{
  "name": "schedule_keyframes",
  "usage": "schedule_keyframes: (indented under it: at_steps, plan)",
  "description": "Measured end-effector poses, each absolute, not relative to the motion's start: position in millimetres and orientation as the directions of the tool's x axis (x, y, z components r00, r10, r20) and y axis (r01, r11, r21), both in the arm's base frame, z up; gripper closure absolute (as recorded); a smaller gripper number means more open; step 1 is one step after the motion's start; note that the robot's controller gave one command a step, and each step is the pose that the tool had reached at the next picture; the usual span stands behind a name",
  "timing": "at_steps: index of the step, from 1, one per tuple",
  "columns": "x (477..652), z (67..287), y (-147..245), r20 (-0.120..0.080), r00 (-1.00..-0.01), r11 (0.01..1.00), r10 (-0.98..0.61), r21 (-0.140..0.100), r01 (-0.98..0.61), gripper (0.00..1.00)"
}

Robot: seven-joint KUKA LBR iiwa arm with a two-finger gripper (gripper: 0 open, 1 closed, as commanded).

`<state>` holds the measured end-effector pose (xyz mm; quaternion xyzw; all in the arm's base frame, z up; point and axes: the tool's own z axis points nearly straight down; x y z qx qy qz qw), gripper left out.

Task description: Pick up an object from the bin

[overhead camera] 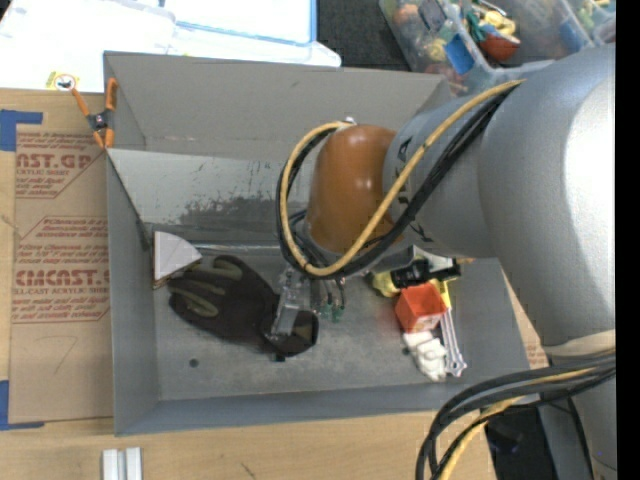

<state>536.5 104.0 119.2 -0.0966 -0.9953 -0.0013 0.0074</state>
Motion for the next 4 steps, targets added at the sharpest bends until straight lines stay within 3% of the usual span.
schedule_keyframes:
  at_steps: [2,4]
  plan:
    - [537.7,149.4,104.4,0.01,-0.981,0.981,0.192,0.004,0.192,1.0]
    - [537.6,156.8,104.7,0.01,-0.982,0.982,0.191,0.004,0.191,1.0]
